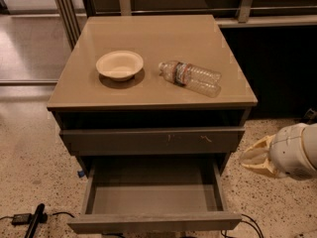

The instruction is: Close middle drawer

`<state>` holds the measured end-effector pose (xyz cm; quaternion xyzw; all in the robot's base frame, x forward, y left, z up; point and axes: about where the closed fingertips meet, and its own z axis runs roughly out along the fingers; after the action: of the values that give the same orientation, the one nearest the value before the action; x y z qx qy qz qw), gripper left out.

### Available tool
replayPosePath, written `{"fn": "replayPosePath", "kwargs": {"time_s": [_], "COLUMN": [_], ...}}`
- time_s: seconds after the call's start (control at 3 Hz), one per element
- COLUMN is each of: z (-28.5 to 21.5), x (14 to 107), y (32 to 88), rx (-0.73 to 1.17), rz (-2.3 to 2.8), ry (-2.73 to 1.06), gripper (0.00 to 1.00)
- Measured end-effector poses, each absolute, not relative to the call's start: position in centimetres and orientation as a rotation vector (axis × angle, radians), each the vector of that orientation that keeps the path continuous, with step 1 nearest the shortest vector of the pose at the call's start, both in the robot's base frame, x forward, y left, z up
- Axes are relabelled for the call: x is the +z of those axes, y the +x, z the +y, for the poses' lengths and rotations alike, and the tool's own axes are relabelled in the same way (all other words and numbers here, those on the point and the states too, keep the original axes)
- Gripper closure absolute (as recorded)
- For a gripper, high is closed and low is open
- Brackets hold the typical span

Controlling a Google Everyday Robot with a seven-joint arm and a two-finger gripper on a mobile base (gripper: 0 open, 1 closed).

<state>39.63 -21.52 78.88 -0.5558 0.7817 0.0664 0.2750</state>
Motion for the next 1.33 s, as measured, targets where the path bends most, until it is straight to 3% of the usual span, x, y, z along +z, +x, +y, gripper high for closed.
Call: {"fn": "replayPosePath", "kwargs": {"time_s": [1.0, 1.33], "z": [-17.0, -15.7], "x": [62.7, 58.9], "y": [34.3, 34.4], "rx": [0.480, 0.489], "rz": [2.224, 2.207], "ry": [-1.234, -1.213], "gripper": [1.00, 1.00]}}
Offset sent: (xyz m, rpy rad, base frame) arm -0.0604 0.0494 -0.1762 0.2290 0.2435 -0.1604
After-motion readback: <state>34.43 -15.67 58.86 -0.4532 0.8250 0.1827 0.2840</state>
